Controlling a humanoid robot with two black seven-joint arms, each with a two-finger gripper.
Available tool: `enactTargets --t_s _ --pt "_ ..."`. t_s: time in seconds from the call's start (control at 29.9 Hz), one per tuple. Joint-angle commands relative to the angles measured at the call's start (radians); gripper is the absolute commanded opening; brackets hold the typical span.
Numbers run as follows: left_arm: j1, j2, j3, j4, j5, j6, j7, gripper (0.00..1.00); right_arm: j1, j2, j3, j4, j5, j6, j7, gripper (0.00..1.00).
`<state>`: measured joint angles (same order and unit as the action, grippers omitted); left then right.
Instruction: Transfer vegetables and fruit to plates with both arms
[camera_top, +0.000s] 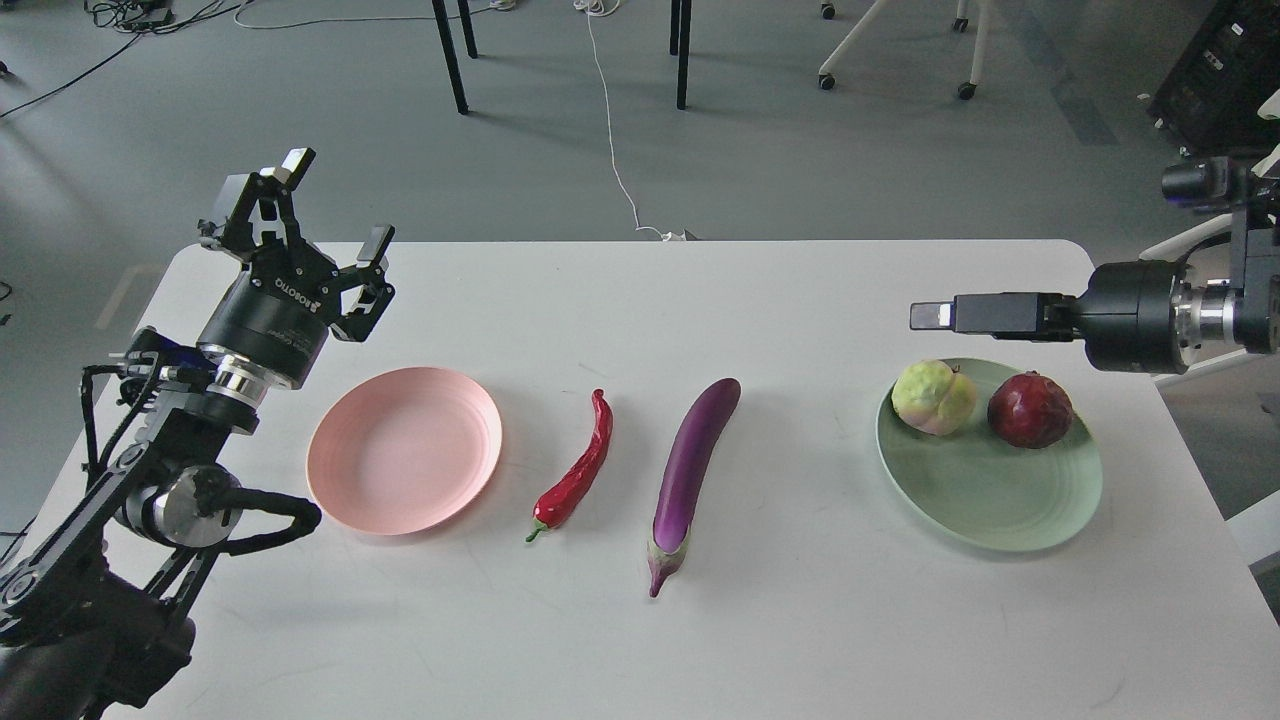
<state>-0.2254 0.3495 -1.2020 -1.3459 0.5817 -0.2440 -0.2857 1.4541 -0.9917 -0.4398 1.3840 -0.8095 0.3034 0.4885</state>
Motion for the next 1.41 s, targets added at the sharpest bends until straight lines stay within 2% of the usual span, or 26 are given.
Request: enactTargets --t_s 0.0,0.2,0.3,0.4,0.5,0.64,0.77,0.9,1.1,1.37 --pt "-0.006 0.020 0.019 -0.036 0.019 0.000 0.003 0.99 -0.171 0.004 0.165 -0.011 0.402 -0.027 0.000 0.98" --pt "-0.012 0.074 0.104 -0.130 0.349 0.003 0.006 0.99 -0.434 0.027 0.452 -0.140 0.818 -0.037 0.000 0.99" --pt "-0.041 0.072 0.146 -0.157 0.563 0.002 0.017 0.99 -0.541 0.062 0.585 -0.262 0.953 0.026 0.000 0.99" --pt "-0.129 0.075 0.260 -0.153 0.781 0.002 0.049 0.99 -0.615 0.119 0.654 -0.397 1.003 0.172 0.000 0.99" --pt "-0.230 0.080 0.383 -0.134 0.982 0.000 0.057 0.99 -0.649 0.166 0.681 -0.477 1.006 0.185 0.000 0.99" --pt "-0.435 0.080 0.631 -0.024 1.254 -0.020 0.057 0.99 -0.664 0.191 0.688 -0.494 1.006 0.185 0.000 0.99" --pt "-0.546 0.074 0.807 0.074 1.274 -0.061 0.088 0.99 -0.664 0.191 0.690 -0.494 1.006 0.185 0.000 0.99" --pt "-0.546 0.075 0.881 0.094 1.277 -0.101 0.128 0.99 -0.667 0.186 0.690 -0.496 1.006 0.185 0.000 0.99" --pt "-0.545 0.082 0.947 0.120 1.279 -0.146 0.175 0.99 -0.669 0.188 0.693 -0.496 1.006 0.185 0.000 0.99" --pt "-0.539 0.072 0.947 0.129 1.282 -0.150 0.181 0.98 -0.673 0.188 0.693 -0.496 1.006 0.185 0.000 0.99"
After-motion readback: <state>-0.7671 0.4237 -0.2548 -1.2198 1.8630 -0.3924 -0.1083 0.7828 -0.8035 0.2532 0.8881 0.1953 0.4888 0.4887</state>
